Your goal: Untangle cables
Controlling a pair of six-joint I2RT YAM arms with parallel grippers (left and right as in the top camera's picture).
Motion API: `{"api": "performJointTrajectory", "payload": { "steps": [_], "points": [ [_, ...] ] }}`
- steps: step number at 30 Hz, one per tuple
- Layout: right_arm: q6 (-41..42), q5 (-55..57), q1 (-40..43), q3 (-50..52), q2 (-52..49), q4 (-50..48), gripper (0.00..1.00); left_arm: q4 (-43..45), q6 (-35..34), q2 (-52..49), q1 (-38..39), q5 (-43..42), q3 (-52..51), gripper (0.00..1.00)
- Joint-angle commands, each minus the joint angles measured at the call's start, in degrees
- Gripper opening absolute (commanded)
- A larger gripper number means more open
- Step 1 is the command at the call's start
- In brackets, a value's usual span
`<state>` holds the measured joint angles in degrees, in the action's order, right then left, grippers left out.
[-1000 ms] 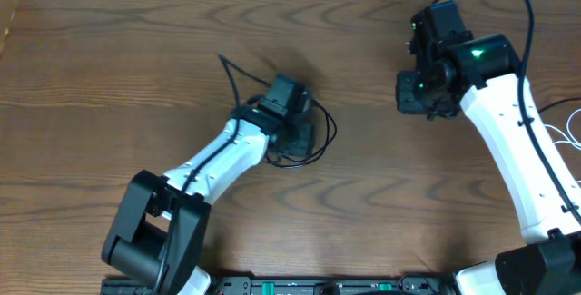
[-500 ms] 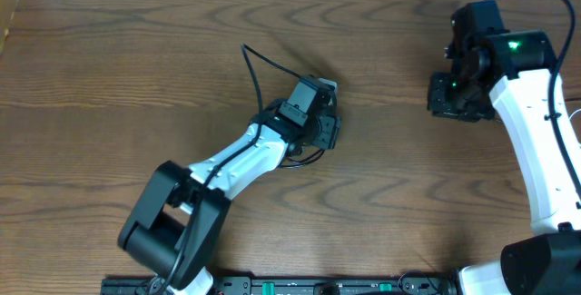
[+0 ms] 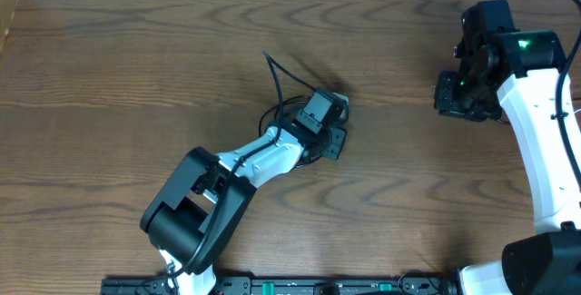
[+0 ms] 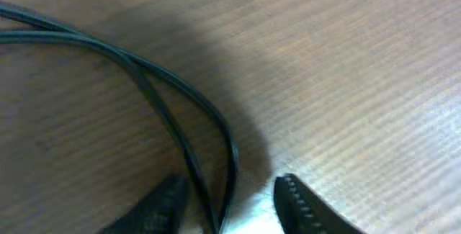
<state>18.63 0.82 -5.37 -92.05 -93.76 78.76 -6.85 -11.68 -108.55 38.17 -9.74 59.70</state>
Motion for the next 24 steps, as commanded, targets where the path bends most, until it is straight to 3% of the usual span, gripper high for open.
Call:
{"api": "performJointTrajectory", "payload": {
  "steps": [1,9,17,24],
  "points": [
    [-0.7,-0.33,0.24,-0.39,-0.11,-0.15,0.27,-1.79,0.24,-1.92,1.53,-0.04,-0.35,0.35],
    [-1.14,-0.33,0.24,-0.39,-0.11,-0.7,0.27,-3.82,0.24,0.13,1.77,-0.07,-0.33,0.08],
    [-2.08,-0.52,0.22,-0.37,-0.11,-0.66,0.27,-4.83,-1.36,10.82,1.77,-0.31,-0.33,0.08],
    [-6.99,-9.64,0.22,-0.35,-0.13,-2.16,0.28,-6.8,-3.48,19.15,1.77,-5.75,-0.33,0.08]
  ]
}}
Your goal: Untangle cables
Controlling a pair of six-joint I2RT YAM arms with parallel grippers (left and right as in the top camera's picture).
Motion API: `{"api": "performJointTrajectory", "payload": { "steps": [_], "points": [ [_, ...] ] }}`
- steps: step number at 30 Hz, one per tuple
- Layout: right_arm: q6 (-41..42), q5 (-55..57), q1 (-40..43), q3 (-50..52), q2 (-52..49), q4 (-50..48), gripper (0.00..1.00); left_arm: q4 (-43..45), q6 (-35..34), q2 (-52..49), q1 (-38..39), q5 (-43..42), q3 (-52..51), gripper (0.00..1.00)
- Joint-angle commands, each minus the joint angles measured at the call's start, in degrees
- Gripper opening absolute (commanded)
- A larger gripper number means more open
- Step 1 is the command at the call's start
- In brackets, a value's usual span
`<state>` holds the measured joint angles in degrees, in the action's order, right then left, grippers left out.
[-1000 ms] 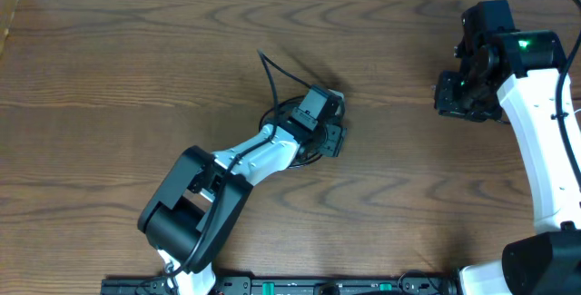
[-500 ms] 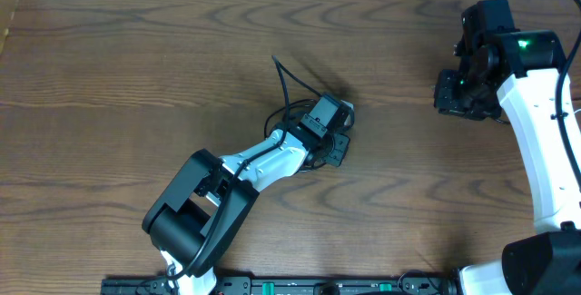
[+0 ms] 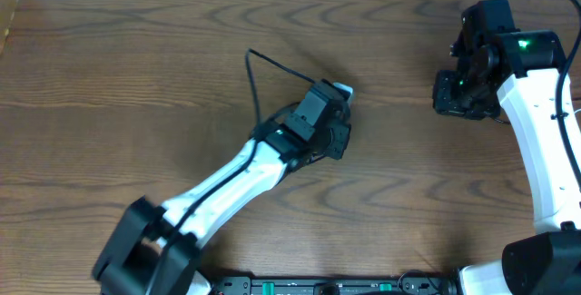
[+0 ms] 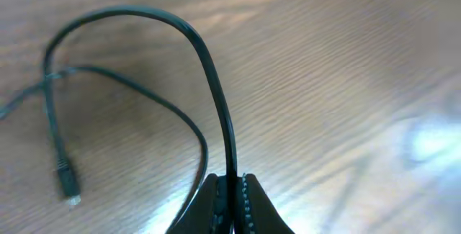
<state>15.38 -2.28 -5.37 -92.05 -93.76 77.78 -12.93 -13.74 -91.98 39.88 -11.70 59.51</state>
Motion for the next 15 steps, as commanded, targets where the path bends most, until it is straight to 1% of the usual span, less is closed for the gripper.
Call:
{"api": "performJointTrajectory", "payload": {
  "steps": [1,3,8,12,15],
  "points": [
    [-4.26,-7.87,0.22,-0.35,-0.13,-1.62,0.29,-0.83,-1.44,3.08,0.07,-4.46,-0.13,0.08],
    [-5.42,-11.23,0.22,-0.02,-0.13,-2.95,0.3,-1.49,-1.62,4.09,0.07,-4.79,-0.13,0.08],
    [-5.4,-14.93,0.24,2.56,-0.13,-5.84,0.32,-2.27,-1.6,6.45,0.04,-4.76,-0.13,0.08],
    [-5.4,-17.57,0.24,6.36,-0.13,-8.13,0.33,-2.25,-1.6,9.44,-0.76,-4.76,-0.13,0.08],
    [-5.4,-22.18,0.07,10.58,-0.13,-11.3,0.33,-2.21,-1.64,12.96,-2.47,-4.76,-0.13,0.08]
  ]
}}
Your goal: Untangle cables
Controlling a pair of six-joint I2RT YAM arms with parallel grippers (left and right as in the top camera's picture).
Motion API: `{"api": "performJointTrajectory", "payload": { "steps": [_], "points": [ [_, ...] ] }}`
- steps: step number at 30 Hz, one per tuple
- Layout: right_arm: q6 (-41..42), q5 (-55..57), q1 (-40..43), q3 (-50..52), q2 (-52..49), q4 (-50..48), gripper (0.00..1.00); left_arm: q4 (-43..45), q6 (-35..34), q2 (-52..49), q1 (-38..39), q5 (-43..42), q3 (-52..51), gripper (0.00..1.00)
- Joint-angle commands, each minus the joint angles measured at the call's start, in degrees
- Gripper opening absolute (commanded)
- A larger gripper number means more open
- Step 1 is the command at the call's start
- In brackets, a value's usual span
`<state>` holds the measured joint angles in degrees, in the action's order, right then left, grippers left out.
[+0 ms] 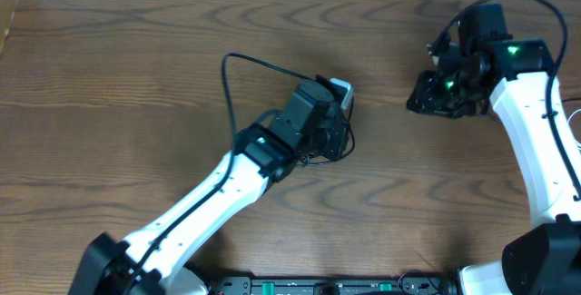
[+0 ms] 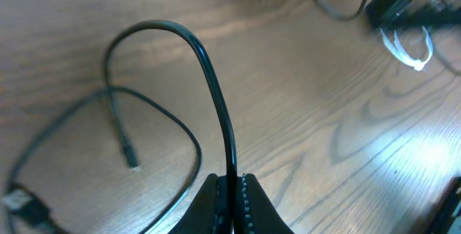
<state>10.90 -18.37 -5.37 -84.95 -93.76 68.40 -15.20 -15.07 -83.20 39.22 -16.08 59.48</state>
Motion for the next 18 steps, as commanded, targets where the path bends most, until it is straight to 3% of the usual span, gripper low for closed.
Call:
{"api": "performJointTrajectory", "payload": {
  "steps": [1,13,17,18],
  "points": [
    [-0.9,-7.26,-0.02,4.7,-0.13,-2.99,0.33,0.09,-0.61,5.44,-2.38,-0.39,-0.11,0.08],
    [0.39,-22.56,-3.56,17.51,-0.13,-17.84,0.33,3.43,-5.2,18.14,-5.46,-0.39,-0.11,0.08],
    [0.37,-24.35,-5.86,19.06,-0.13,-20.76,0.37,5.2,-5.9,19.19,-5.46,-0.37,-0.11,0.07],
    [0.37,-25.0,-7.13,19.19,-0.13,-21.42,0.41,5.73,-6.27,19.34,-5.46,-0.37,-0.11,0.08]
  ]
}}
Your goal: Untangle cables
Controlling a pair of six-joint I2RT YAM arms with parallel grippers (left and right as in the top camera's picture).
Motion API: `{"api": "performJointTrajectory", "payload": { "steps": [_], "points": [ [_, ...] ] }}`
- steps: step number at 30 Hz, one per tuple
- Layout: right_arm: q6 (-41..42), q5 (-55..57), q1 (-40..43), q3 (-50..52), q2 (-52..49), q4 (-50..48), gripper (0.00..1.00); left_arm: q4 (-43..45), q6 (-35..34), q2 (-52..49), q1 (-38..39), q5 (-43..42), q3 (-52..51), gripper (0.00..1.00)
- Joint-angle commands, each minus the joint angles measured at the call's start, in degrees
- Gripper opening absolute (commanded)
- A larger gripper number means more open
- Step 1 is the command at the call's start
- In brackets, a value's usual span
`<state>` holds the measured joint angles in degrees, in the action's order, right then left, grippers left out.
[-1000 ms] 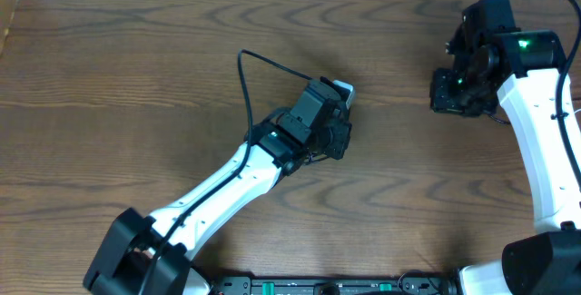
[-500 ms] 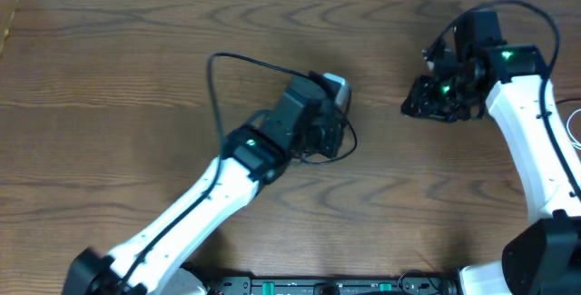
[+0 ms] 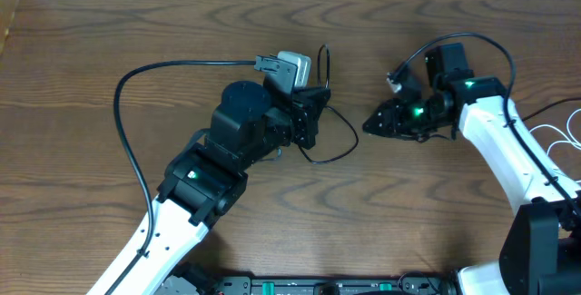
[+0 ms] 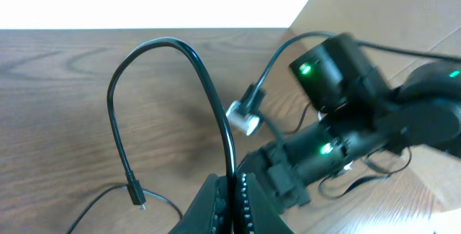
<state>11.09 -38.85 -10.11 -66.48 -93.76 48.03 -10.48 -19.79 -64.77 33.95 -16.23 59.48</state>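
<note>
A long black cable sweeps in a wide arc over the left half of the table, with a further loop lying by the middle. My left gripper is shut on this cable. In the left wrist view, the cable rises from the gripper, arches over, and hangs down to a small plug above the wood. My right gripper sits just right of the left one, pointing at it. It appears blurred in the left wrist view, and the set of its jaws is unclear.
A thin white cable lies at the table's right edge behind the right arm. The right arm's own dark lead arches above its wrist. A cardboard box stands beyond the table's far side.
My left gripper has risen and shifted left with the cable, whose arc now reaches far to the left. My right gripper has moved left and now sits close to the left gripper.
My left gripper first stood open over the black cable on the table, with the right arm parked at the far right. It was then shut on the cable, then held it higher. Now the cable is lifted clear and the right gripper is beside it.
</note>
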Motion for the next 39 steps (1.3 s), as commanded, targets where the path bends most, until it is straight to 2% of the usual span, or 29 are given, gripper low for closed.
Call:
{"api": "performJointTrajectory", "payload": {
  "steps": [1,4,6,10,20,25,27,29,31,33,35,39],
  "points": [
    [0.2,-5.2,-2.95,0.72,-0.13,-1.44,0.45,1.25,-1.57,0.92,-0.2,-0.24,-0.11,0.08],
    [4.81,-6.84,-5.03,0.72,-0.13,-3.85,0.61,3.41,-2.03,0.92,-0.2,-0.24,-0.11,0.08],
    [10.51,-6.95,-6.27,0.72,-0.13,-5.81,0.64,5.18,-3.28,1.01,-0.2,-0.22,-0.11,0.08],
    [23.87,-6.97,-9.01,0.72,-0.13,-11.26,0.63,9.4,-5.46,1.25,-0.2,1.62,-0.11,0.08],
    [44.39,-6.56,-12.17,0.72,-0.13,-23.39,0.61,16.39,-12.09,1.36,-0.2,5.4,-0.11,0.08],
    [47.45,-6.4,-12.48,0.72,-0.13,-25.59,0.58,18.4,-12.28,1.44,-0.2,6.6,-0.11,0.07],
    [43.15,-5.97,-12.48,0.72,-0.13,-25.53,0.54,18.27,-12.26,1.62,-0.2,8.33,-0.11,0.08],
    [36.04,-5.03,-12.5,0.72,-0.13,-24.52,0.5,18.32,-12.26,1.75,-0.2,9.81,-0.11,0.08],
    [26.47,-3.41,-12.5,0.72,-0.13,-22.6,0.49,18.27,-12.26,1.95,-0.2,11.69,-0.11,0.08],
    [10.71,-1.03,-12.48,0.72,-0.13,-19.5,0.5,18.29,-12.26,1.99,-0.2,12.7,-0.11,0.08],
    [0.11,-0.35,-12.5,0.72,-0.13,-18.14,0.54,18.25,-12.28,1.99,-0.2,12.66,-0.11,0.08],
    [-29.51,-7.91,-13.73,0.72,-0.13,-14.1,0.66,17.84,-12.28,1.97,-0.2,12.7,-0.11,0.08]
  ]
}}
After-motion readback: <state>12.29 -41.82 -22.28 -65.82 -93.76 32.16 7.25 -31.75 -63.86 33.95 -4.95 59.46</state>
